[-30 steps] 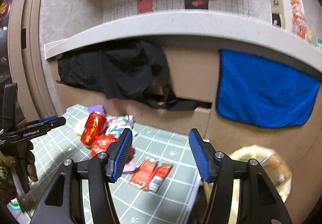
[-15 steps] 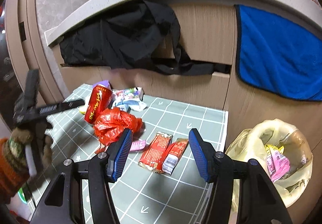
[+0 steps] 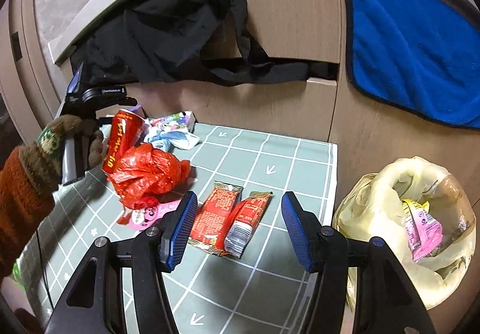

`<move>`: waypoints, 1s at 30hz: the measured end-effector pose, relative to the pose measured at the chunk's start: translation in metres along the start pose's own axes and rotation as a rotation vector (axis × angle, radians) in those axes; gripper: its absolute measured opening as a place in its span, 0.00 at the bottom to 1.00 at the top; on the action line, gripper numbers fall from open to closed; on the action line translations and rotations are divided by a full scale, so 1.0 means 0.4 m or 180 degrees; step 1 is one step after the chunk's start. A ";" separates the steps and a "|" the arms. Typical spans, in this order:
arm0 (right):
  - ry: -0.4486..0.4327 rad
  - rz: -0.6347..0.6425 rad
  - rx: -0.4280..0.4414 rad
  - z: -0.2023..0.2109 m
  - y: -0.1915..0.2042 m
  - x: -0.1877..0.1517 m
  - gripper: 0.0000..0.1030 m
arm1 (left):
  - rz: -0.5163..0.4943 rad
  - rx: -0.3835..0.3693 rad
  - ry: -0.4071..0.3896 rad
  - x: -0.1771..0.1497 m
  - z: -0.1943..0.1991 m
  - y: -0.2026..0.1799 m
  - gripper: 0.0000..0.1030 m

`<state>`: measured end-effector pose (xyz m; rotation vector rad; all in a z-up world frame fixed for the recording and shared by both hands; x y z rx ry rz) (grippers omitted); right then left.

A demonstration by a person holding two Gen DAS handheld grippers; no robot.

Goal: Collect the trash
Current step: 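Grasp the purple sponge with the left tool, then grasp the red can with the right tool while the left tool holds the sponge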

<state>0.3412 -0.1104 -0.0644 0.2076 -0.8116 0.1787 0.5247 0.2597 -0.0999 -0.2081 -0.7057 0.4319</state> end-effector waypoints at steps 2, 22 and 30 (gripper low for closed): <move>0.0042 -0.0009 -0.0003 -0.012 -0.005 -0.002 0.54 | -0.0074 0.0013 0.0174 -0.014 -0.025 0.001 0.71; 0.0095 0.0367 0.0503 -0.048 0.173 0.022 0.54 | -0.0624 -0.0571 -0.0406 -0.145 0.366 0.071 0.66; 0.0165 0.0414 0.0981 -0.078 0.348 0.055 0.54 | -0.0613 -0.0419 -0.0594 -0.222 0.503 0.150 0.66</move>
Point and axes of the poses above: each gripper's, at about its wrist camera, not at the fingertips, and z roughly against the way its jaws point, y to its left, x to its top, the point moved 3 cm from there along -z, roughly the way its jaws point, and after that the axes turned 1 degree about -z, right-handed, at the moved point
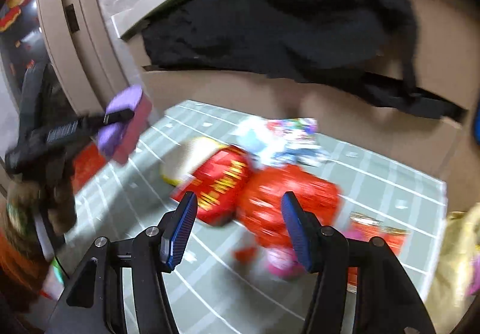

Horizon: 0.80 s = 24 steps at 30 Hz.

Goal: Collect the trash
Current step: 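Grasp the red can with the right tool while the left tool holds the sponge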

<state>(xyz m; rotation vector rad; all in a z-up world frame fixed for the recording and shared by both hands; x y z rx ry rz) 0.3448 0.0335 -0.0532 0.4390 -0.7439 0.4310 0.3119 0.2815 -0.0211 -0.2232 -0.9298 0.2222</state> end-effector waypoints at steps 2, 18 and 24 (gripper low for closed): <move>-0.0007 -0.0044 0.0043 -0.032 0.028 0.010 0.54 | 0.0012 0.0077 -0.0040 -0.030 0.031 0.023 0.66; 0.0357 -0.0323 0.0043 -0.244 0.051 -0.010 0.61 | -0.0171 0.0215 -0.0282 -0.089 0.129 0.039 0.66; 0.0476 -0.0230 0.0160 -0.272 0.073 -0.004 0.61 | -0.0168 0.0199 -0.0272 -0.090 0.135 0.042 0.66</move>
Point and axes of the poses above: each gripper's, at about its wrist camera, not at the fingertips, and z roughly against the way its jaws point, y to its left, x to its top, the point moved 3 cm from there along -z, roughly the way its jaws point, and after that the axes turned 1 degree about -z, right-handed, at the moved point
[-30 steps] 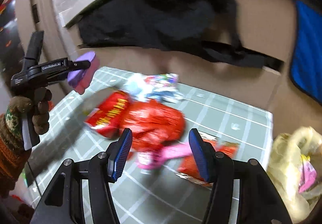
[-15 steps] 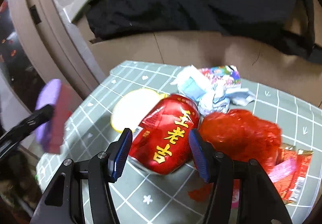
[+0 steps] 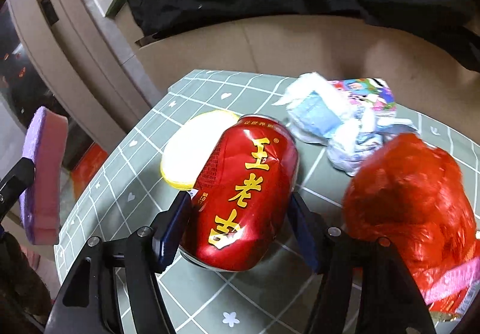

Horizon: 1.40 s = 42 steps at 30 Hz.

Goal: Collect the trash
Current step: 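Grasp the red can with the right tool while the left tool holds the sponge, then carry the can and sponge over the bin and open both tools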

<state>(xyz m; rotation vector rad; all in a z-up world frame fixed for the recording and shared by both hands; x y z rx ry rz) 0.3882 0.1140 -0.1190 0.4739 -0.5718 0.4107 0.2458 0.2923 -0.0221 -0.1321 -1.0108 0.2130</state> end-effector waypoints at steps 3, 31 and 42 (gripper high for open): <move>0.0065 0.0094 0.0098 -0.003 0.017 -0.003 0.48 | 0.0004 -0.0007 0.0012 0.001 0.004 -0.001 0.66; -0.1082 0.0511 -0.0525 0.576 -0.100 0.004 0.29 | -0.0614 -0.0424 -0.0473 0.134 0.127 -0.403 0.66; -0.1787 0.0596 -0.1061 0.908 -0.190 -0.029 0.28 | -0.1038 -0.0819 -0.0790 0.185 0.192 -0.736 0.66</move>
Point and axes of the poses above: each gripper's, at about its wrist camera, not at the fingertips, and z roughly against the way its jaws point, y to its left, x to its top, the point moved 3 cm from there along -z, roughly the way its jaws point, and after that the axes turned 1 degree about -z, right-handed, at the moved point
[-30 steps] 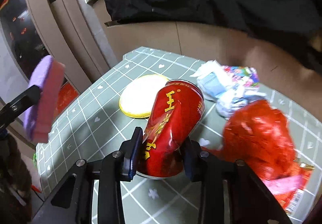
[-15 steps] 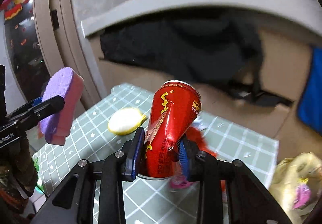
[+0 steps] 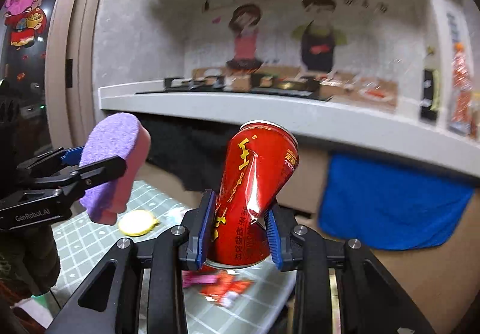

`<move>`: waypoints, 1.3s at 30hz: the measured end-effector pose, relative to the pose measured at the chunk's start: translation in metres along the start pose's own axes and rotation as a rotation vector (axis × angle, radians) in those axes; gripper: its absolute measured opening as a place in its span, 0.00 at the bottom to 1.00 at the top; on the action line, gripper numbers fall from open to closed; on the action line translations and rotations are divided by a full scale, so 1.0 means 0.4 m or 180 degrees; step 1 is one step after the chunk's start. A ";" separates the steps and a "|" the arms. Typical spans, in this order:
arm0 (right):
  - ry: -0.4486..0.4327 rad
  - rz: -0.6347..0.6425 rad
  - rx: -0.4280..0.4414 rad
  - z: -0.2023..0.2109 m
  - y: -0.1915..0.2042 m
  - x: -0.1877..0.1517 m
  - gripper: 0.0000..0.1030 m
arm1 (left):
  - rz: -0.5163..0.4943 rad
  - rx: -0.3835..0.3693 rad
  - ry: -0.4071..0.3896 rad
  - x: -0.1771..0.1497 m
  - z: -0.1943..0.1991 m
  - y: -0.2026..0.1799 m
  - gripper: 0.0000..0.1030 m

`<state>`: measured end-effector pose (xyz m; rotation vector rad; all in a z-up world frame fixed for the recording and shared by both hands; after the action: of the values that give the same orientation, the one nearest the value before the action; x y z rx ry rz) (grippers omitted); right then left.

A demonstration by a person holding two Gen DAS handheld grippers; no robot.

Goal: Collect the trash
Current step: 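Carry the can and sponge over the bin and open both tools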

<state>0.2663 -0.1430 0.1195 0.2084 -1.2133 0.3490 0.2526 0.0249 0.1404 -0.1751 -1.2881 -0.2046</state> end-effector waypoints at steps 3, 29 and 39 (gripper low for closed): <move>-0.0057 -0.0040 -0.0126 0.045 -0.054 -0.001 0.27 | -0.0033 -0.0106 -0.0006 0.011 -0.025 -0.074 0.66; 0.0394 -0.0791 -0.0559 0.021 -0.374 -0.268 0.18 | 0.0284 -0.0557 0.0831 -0.168 -0.271 -0.205 0.66; 0.0030 -0.0992 -0.1172 0.156 -0.506 -0.250 0.44 | 0.0439 -0.1718 0.1193 -0.190 -0.458 -0.440 0.73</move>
<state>0.2563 -0.3672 0.0523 0.0738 -1.1920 -0.1455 0.3593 -0.1861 0.0203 -0.6536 -0.8217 -0.4429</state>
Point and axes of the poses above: each gripper's, at about its wrist camera, not at the fingertips, and z roughly against the way its jaws point, y to its left, x to its top, the point moved 3 cm from there along -z, roughly the way its jaws point, and after that the axes turned 1 degree about -z, right-handed, at the moved point
